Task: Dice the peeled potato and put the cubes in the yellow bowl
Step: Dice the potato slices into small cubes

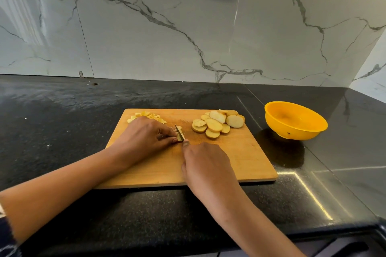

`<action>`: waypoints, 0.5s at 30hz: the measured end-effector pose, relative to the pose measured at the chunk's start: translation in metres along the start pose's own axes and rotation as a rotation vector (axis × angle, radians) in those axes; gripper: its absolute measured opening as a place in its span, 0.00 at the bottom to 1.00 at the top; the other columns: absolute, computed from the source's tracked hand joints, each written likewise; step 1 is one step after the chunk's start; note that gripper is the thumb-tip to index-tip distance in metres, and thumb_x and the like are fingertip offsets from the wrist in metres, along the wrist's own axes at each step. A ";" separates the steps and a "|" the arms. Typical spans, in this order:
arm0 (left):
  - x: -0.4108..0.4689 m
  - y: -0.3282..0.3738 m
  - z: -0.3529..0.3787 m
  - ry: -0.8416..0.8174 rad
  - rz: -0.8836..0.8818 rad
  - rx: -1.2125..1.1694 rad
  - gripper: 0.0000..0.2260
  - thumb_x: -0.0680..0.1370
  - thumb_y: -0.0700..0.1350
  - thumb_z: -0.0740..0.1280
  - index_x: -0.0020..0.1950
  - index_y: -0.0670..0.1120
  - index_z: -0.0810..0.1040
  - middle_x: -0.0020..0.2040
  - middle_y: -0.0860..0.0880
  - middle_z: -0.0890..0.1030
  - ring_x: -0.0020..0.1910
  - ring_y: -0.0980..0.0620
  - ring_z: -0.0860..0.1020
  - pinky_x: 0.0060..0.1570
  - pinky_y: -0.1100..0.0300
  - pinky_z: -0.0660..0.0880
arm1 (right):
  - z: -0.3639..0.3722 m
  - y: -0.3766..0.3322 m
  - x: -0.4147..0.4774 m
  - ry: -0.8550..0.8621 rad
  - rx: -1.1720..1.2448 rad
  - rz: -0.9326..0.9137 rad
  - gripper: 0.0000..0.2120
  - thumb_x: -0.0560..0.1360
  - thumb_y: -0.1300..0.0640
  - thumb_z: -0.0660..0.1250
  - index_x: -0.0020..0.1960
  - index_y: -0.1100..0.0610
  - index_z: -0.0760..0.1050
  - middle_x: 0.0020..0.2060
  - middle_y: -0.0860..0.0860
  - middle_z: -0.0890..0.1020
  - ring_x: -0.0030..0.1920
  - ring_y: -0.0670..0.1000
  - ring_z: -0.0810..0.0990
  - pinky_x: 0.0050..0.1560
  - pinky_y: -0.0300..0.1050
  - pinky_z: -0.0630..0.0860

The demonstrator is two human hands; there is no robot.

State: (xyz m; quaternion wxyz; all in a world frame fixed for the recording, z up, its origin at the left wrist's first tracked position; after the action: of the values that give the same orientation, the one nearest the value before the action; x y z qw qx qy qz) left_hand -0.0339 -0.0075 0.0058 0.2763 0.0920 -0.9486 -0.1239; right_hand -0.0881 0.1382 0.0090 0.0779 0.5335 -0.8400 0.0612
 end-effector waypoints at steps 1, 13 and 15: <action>0.000 0.000 0.000 0.000 0.001 0.002 0.06 0.71 0.47 0.75 0.47 0.49 0.85 0.44 0.52 0.85 0.41 0.55 0.83 0.44 0.61 0.79 | -0.002 -0.001 0.000 -0.011 0.013 -0.004 0.17 0.82 0.59 0.55 0.70 0.57 0.66 0.53 0.54 0.77 0.52 0.55 0.75 0.35 0.43 0.63; -0.002 0.001 -0.004 -0.039 -0.112 -0.014 0.11 0.72 0.52 0.72 0.52 0.51 0.84 0.47 0.53 0.85 0.44 0.58 0.81 0.45 0.68 0.74 | -0.025 0.025 -0.036 0.135 0.200 0.025 0.23 0.81 0.49 0.56 0.76 0.45 0.59 0.51 0.46 0.80 0.47 0.48 0.75 0.43 0.41 0.70; -0.002 -0.002 -0.004 -0.025 -0.141 -0.026 0.12 0.71 0.53 0.72 0.52 0.51 0.84 0.47 0.53 0.85 0.44 0.59 0.81 0.45 0.67 0.74 | -0.014 0.022 -0.028 0.145 0.211 0.052 0.23 0.81 0.49 0.56 0.75 0.45 0.59 0.50 0.46 0.80 0.46 0.48 0.76 0.42 0.42 0.71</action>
State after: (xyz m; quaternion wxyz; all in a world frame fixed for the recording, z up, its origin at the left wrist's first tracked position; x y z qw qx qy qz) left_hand -0.0294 -0.0091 0.0075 0.2562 0.1535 -0.9415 -0.1564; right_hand -0.0951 0.1747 0.0166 0.0802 0.5107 -0.8347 0.1898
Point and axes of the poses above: each hand's wrist, its own x-axis towards the middle knuckle, its own z-axis out of the palm, y = z × x, the point moved 3 cm from there along x, towards the middle knuckle
